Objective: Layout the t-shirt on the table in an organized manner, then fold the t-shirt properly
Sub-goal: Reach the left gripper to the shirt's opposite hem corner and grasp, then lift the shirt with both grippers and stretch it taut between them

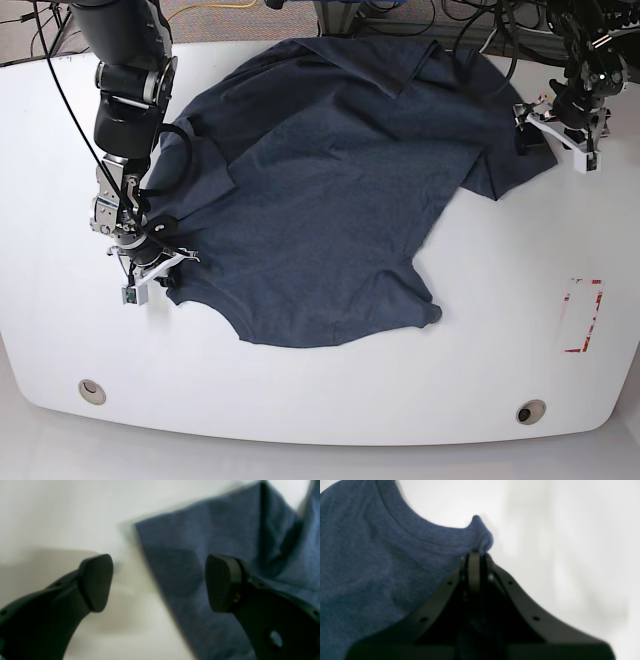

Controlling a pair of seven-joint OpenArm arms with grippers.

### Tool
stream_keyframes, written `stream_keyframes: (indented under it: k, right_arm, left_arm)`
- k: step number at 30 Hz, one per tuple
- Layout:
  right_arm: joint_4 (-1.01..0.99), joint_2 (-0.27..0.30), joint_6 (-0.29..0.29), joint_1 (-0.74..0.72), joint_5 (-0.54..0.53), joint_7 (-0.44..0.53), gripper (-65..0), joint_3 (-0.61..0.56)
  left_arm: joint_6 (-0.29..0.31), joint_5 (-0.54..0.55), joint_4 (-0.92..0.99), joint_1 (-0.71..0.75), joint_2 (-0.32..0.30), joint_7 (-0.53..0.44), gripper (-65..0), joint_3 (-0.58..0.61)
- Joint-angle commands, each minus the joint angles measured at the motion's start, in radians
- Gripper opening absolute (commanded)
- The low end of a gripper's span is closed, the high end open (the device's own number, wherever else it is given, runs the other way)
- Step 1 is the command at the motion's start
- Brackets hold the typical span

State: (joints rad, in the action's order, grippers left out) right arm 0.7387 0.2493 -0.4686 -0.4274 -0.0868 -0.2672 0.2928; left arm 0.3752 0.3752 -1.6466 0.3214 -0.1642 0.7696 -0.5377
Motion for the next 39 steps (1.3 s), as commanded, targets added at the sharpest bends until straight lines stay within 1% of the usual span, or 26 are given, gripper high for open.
stream_keyframes:
  k: [1, 7, 8, 9, 10, 11, 17, 19, 26, 32, 34, 36, 39]
  right_arm:
    - [0.006, 0.008, 0.0, -0.012, 0.011, -0.028, -64.8, -0.002]
    - [0.006, 0.008, 0.0, -0.012, 0.011, -0.028, -64.8, 0.0]
    - [0.006, 0.008, 0.0, -0.012, 0.011, -0.028, -64.8, 0.0]
    - [0.006, 0.008, 0.0, -0.012, 0.011, -0.028, -64.8, 0.0]
    - [0.006, 0.008, 0.0, -0.012, 0.011, -0.028, -64.8, 0.0]
    - [0.006, 0.008, 0.0, -0.012, 0.011, -0.028, -64.8, 0.0]
    - [0.006, 0.006, 0.0, -0.012, 0.011, -0.028, -64.8, 0.0]
    - [0.006, 0.006, 0.0, -0.012, 0.011, -0.028, -64.8, 0.0]
    - [0.008, 0.006, 0.0, -0.012, 0.011, -0.028, -64.8, 0.0]
    - [0.034, 0.008, 0.0, -0.012, 0.005, -0.028, -65.0, 0.003]
    - [0.06, 0.009, 0.0, -0.012, 0.008, -0.028, -65.0, 0.004]
    - [0.084, 0.009, 0.0, -0.012, 0.009, -0.028, -65.0, 0.004]
    - [0.112, 0.012, 0.0, -0.012, 0.009, -0.03, -65.0, 0.004]
  left_arm:
    - [0.002, -0.025, -0.007, -0.014, -0.008, -0.022, -10.3, 0.008]
    - [0.003, -0.04, 0.036, -0.028, -0.01, -0.022, -11.2, 0.06]
    - [0.003, -0.04, 0.038, -0.026, -0.01, -0.022, -12.1, 0.061]
    - [0.003, -0.04, 0.039, -0.026, -0.01, -0.022, -14.3, 0.064]
    - [0.003, -0.04, 0.041, -0.026, -0.01, -0.022, -17.4, 0.064]
    - [0.003, -0.04, 0.041, -0.026, -0.008, -0.022, -22.2, 0.064]
    - [0.003, -0.043, 0.046, -0.026, -0.008, -0.022, -55.1, 0.066]
    - [0.002, -0.043, 0.046, -0.026, -0.008, -0.022, -64.4, 0.066]
    - [0.002, -0.043, 0.044, -0.034, -0.011, -0.022, -65.0, 0.064]
    - [0.0, -0.043, 0.03, -0.09, -0.018, -0.022, -65.0, 0.063]
    - [0.0, -0.043, 0.013, -0.11, -0.039, -0.019, -65.0, 0.063]
    - [-0.002, -0.043, 0.0, -0.132, -0.057, 0.001, -65.0, 0.063]
    - [-0.002, -0.043, -0.008, -0.186, -0.064, 0.052, -65.0, 0.063]
